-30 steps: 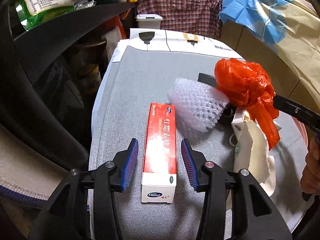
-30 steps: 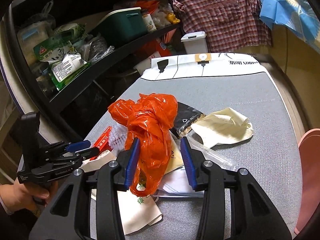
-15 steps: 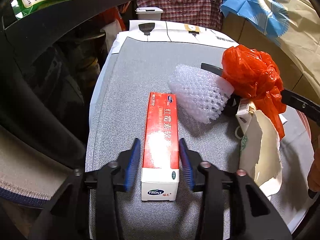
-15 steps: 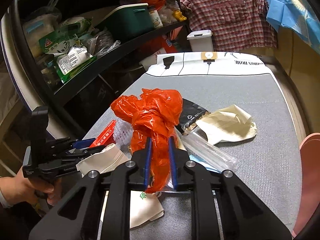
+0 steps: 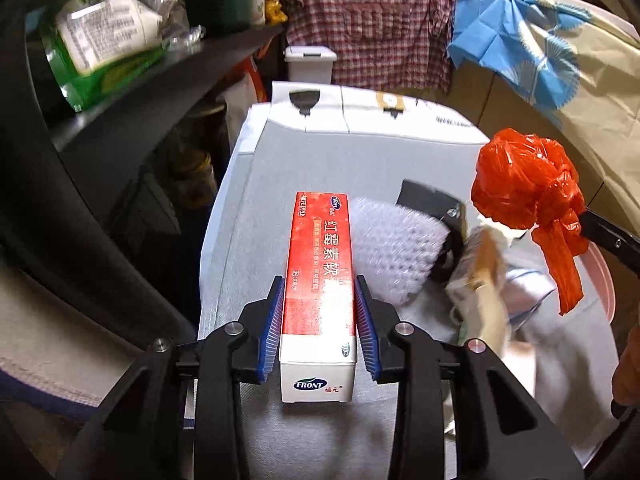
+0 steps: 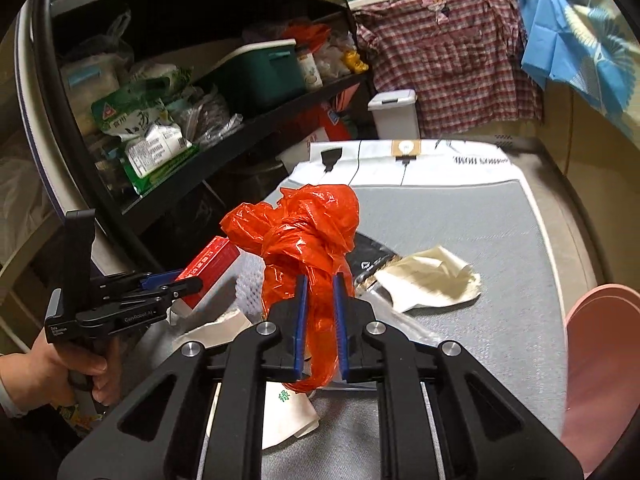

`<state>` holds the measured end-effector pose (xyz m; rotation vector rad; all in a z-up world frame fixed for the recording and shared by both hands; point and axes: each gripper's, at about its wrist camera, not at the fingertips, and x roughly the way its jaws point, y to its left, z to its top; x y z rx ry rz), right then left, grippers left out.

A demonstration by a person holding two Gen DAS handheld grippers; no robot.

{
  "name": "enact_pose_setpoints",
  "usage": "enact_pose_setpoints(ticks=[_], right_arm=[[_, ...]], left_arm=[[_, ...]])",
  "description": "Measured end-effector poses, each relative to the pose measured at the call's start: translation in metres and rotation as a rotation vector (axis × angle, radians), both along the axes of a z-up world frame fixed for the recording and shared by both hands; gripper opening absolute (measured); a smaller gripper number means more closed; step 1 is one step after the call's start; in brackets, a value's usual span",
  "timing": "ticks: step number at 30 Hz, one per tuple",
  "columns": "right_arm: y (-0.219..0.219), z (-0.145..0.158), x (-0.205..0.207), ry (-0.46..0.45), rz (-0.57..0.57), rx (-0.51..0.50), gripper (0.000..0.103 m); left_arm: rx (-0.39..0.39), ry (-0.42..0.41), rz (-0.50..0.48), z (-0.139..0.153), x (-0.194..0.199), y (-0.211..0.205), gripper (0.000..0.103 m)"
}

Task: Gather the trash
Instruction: 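Grasp the red bag with the right tool while the left tool grasps the toothpaste box, then carry both items over the pink bucket and open both tools to drop them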

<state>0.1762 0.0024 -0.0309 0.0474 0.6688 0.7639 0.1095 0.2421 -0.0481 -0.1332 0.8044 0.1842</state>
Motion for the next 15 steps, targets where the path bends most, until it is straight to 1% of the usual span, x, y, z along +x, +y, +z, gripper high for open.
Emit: enact_pose_setpoints(ticks=[5, 15], right_arm=[[-0.012, 0.011, -0.006, -0.031, -0.025, 0.009, 0.013], [-0.036, 0.029, -0.02, -0.078, -0.072, 0.027, 0.013]], left_arm=[[0.01, -0.051, -0.01, 0.017, -0.005, -0.013, 0.034], [0.015, -0.126, -0.033, 0.046, -0.015, -0.043, 0.034]])
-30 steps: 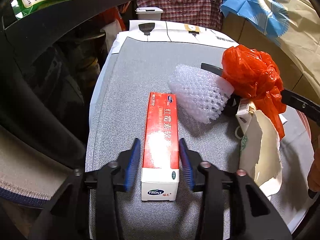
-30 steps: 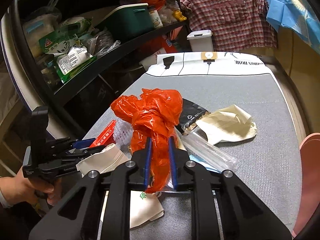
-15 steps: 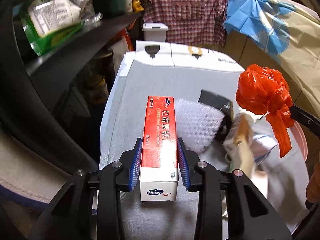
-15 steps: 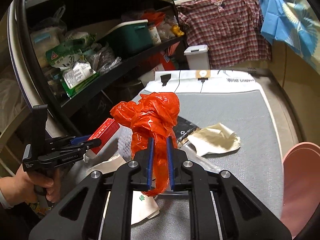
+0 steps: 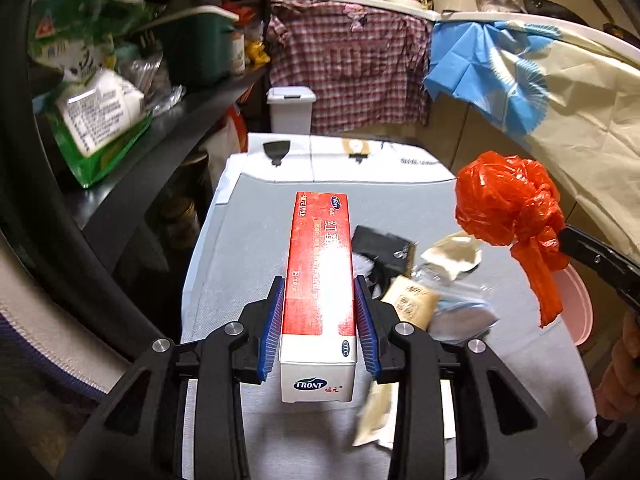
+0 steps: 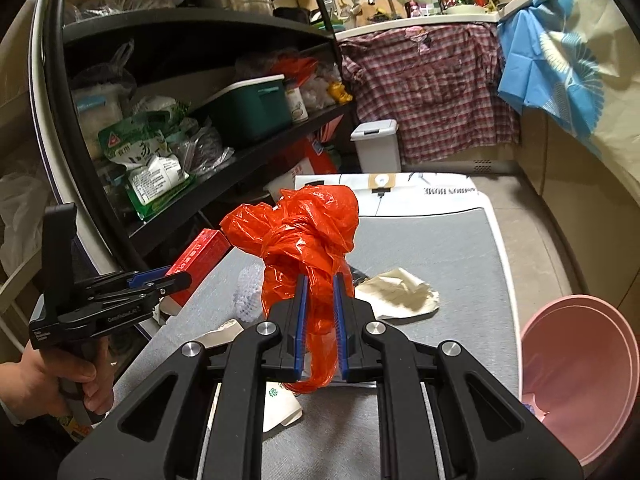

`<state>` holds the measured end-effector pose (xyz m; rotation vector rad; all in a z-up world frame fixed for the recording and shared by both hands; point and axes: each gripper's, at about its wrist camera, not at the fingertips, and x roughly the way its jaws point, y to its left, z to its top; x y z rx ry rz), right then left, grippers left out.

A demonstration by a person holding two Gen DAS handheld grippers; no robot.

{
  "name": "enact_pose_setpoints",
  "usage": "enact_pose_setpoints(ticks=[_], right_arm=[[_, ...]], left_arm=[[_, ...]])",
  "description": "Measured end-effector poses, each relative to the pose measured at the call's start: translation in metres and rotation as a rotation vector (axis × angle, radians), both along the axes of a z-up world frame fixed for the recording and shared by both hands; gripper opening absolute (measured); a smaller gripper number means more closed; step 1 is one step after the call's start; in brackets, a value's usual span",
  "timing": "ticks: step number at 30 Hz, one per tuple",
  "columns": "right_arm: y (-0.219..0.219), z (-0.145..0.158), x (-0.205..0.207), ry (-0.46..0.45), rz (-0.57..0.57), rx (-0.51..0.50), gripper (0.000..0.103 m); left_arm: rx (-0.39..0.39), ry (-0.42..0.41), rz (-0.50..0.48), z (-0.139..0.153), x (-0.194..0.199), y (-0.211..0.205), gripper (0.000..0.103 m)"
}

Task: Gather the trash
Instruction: 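Carry both items over the pink bucket and open both tools to drop them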

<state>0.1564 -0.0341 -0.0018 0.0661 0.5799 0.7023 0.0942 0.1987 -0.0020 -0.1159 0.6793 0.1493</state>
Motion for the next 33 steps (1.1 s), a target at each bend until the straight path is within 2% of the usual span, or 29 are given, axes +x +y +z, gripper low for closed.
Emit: enact_pose_setpoints(ticks=[12, 17, 25, 33], right_arm=[[-0.048, 0.056, -0.013, -0.057, -0.07, 0.023, 0.013], [-0.066, 0.078, -0.016, -0.081, -0.094, 0.027, 0.013], [-0.101, 0.093, -0.014, -0.11, -0.132, 0.001, 0.013], [-0.143, 0.086, -0.007, -0.131, -0.204, -0.039, 0.013]], left_arm=[[-0.025, -0.077, -0.033, 0.033, -0.006, -0.038, 0.034], [-0.035, -0.084, -0.041, 0.039, -0.006, -0.05, 0.034], [-0.035, -0.092, -0.084, 0.046, -0.005, -0.077, 0.034], [-0.03, -0.083, -0.135, 0.05, 0.003, -0.105, 0.034]])
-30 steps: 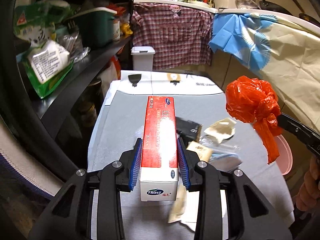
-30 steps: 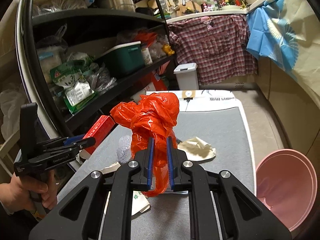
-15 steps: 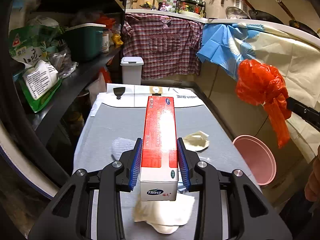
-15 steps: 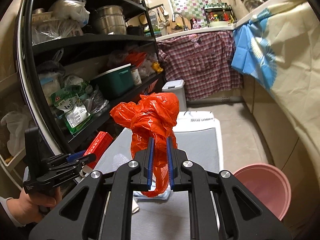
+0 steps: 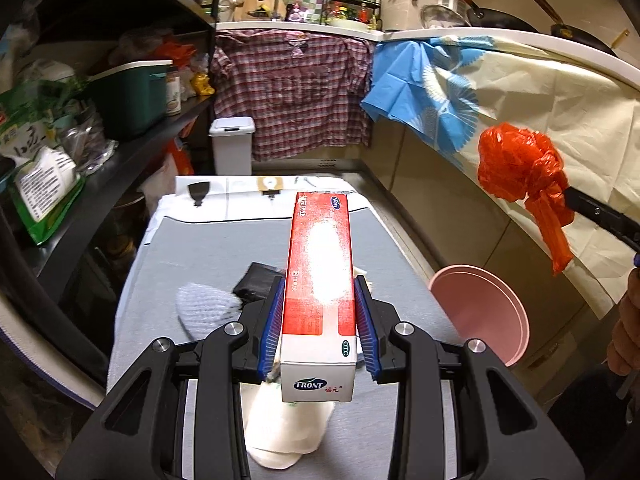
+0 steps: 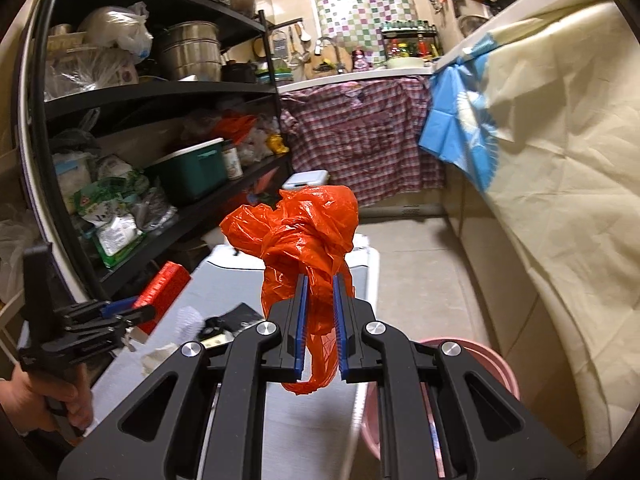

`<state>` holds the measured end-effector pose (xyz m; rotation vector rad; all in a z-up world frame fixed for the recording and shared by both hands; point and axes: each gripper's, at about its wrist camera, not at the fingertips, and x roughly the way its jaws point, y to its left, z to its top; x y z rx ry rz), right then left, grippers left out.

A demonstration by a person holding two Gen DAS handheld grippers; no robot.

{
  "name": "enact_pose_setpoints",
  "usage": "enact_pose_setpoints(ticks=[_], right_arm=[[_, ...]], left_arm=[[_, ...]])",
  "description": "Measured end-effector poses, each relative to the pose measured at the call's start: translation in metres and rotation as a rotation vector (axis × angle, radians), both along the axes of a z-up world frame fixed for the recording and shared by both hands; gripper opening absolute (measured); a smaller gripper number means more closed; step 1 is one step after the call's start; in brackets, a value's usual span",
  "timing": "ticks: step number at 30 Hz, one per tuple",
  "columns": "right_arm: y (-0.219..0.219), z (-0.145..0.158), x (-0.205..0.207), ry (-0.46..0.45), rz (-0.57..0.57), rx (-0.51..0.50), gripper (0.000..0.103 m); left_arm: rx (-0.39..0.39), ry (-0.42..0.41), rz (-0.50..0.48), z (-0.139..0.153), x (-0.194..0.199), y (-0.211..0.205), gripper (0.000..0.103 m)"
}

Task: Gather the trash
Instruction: 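Carry both items over the pink bucket and open both tools to drop them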

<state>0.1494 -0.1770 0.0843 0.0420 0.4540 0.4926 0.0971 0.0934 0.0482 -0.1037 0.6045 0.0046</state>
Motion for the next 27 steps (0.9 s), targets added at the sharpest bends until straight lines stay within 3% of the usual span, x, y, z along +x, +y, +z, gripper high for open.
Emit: enact_pose_setpoints(ticks=[12, 17, 27], right_arm=[[-0.05, -0.036, 0.017, 0.052, -0.136, 0.011, 0.013], [-0.063, -0.04, 0.02, 0.045, -0.191, -0.003, 0.013], [-0.085, -0.057, 0.035, 0.121, -0.27, -0.023, 0.013]], left_arm=[[0.0, 0.009, -0.088, -0.004, 0.023, -0.044, 0.034], [-0.004, 0.013, -0.126, -0.006, 0.032, -0.064, 0.034], [-0.001, 0.028, -0.224, -0.014, 0.054, -0.114, 0.034]])
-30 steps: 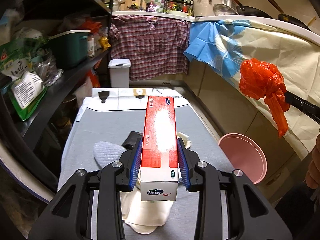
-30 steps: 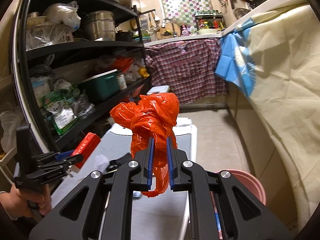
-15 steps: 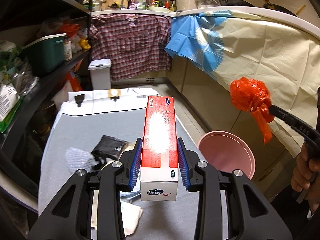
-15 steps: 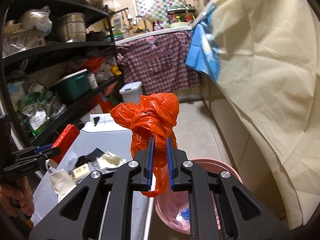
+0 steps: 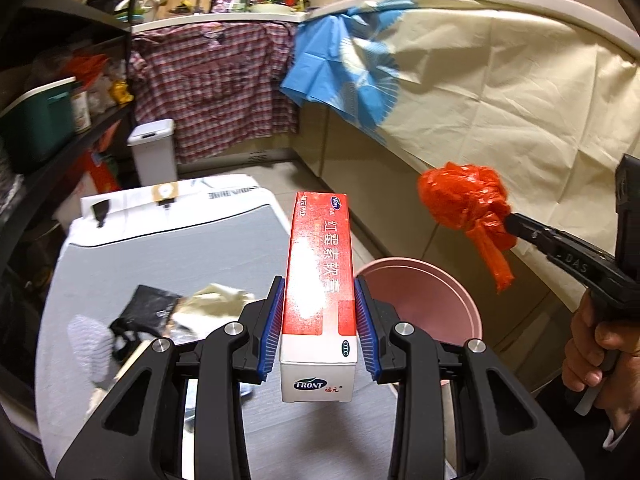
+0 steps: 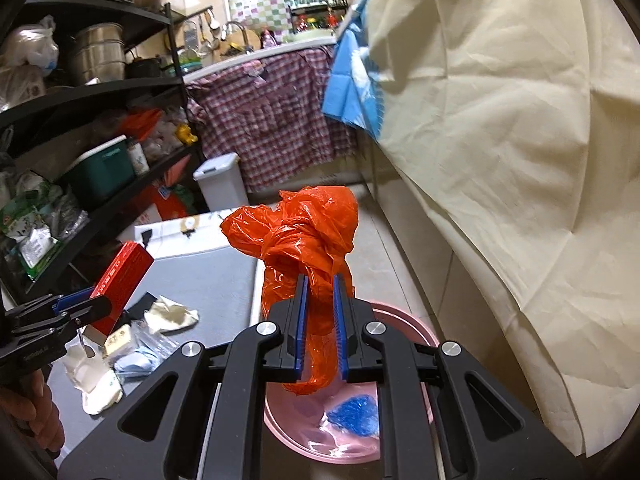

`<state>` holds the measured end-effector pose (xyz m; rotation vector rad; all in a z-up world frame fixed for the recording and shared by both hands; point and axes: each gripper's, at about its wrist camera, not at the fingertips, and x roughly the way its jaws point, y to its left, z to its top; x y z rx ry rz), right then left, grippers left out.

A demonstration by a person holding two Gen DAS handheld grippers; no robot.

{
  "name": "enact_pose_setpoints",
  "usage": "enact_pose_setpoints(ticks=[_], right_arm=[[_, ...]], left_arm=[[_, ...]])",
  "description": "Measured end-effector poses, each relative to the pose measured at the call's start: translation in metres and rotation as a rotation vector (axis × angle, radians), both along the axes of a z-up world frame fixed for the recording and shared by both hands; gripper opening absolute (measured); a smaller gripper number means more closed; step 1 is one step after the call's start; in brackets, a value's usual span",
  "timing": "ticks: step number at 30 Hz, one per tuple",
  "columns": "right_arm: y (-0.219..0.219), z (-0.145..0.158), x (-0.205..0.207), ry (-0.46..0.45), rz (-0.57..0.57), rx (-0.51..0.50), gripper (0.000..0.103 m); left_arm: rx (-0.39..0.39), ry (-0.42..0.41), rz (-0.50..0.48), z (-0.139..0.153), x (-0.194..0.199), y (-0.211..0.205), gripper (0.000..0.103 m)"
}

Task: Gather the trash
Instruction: 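Carry both items over the pink bucket and open both tools to drop them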

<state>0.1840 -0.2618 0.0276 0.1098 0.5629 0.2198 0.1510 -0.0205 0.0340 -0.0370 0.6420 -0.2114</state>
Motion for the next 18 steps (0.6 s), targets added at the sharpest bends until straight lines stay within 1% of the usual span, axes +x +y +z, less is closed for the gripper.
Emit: enact_pose_setpoints(ticks=[5, 17, 18], right_arm=[[-0.006, -0.008, 0.008, 0.051, -0.017, -0.013, 0.013], [-0.011, -0.019, 0.02, 0.097, -0.044, -0.041, 0.013], [-0.012, -0.019, 0.022, 0.099, -0.046, -0.04, 0.015]], left_arm=[[0.011, 0.025, -0.05, -0.007, 0.01, -0.025, 0.034], [0.023, 0.057, -0.121, -0.017, 0.032, -0.073, 0.034], [0.021, 0.06, -0.127, -0.018, 0.033, -0.077, 0.034]])
